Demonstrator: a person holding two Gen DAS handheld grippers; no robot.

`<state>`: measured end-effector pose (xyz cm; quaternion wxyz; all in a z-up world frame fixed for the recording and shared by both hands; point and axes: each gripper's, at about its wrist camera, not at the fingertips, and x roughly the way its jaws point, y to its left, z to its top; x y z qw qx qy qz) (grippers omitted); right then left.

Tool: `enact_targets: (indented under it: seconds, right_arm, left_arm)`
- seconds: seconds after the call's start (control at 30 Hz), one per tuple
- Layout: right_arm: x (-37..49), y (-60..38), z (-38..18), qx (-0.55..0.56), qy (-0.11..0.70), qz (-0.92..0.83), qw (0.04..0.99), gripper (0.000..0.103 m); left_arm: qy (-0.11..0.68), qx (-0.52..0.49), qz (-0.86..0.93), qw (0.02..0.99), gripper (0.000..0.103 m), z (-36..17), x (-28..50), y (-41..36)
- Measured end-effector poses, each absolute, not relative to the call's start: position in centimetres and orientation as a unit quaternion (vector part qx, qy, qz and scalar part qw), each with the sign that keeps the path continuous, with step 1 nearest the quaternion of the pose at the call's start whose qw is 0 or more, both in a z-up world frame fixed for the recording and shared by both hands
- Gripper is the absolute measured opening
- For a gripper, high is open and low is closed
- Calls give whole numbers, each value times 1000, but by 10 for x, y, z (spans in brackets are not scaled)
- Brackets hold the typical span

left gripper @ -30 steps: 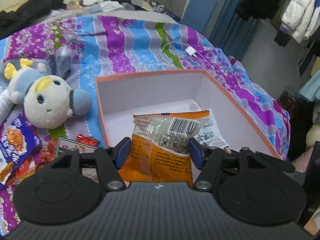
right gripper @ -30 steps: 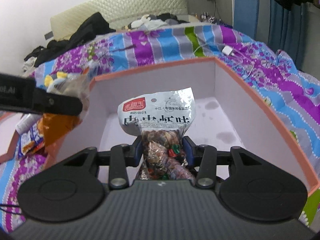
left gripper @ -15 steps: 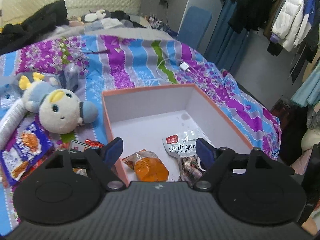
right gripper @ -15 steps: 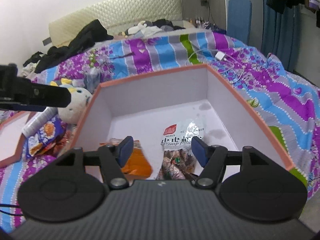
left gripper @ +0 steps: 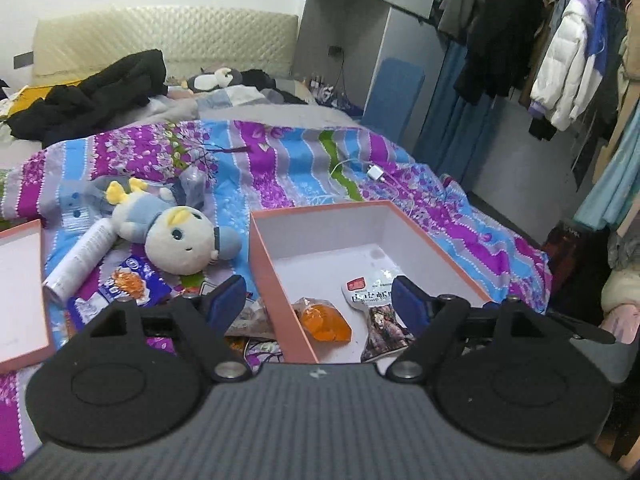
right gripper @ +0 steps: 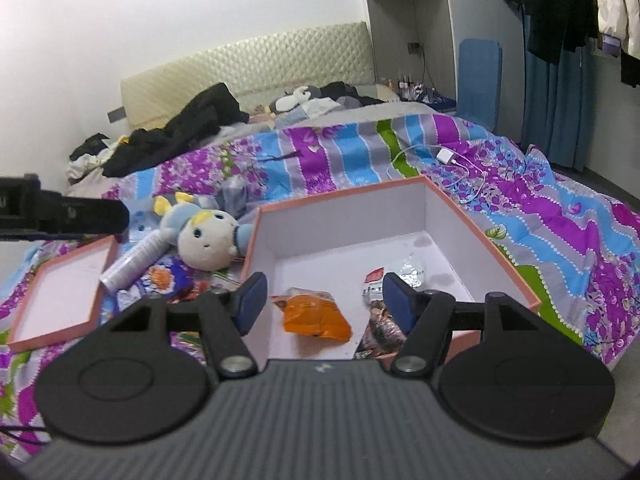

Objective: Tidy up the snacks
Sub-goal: 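Lift both tools away from the pink box toward the remaining snacks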

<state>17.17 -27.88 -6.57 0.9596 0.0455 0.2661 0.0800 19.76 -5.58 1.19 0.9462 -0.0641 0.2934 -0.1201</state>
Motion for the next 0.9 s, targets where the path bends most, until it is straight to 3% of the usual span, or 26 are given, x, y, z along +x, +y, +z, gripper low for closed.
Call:
enact_targets:
  seconds: [0.33, 0.9]
  right_arm:
    - [112, -255, -51, 55, 245, 102, 963, 66]
    - [38, -219, -69, 29, 262, 156, 952, 66]
  left_arm:
    - [285, -54, -110, 951, 83, 21, 118, -39]
    - [289, -83, -42, 953, 84, -12, 21, 15]
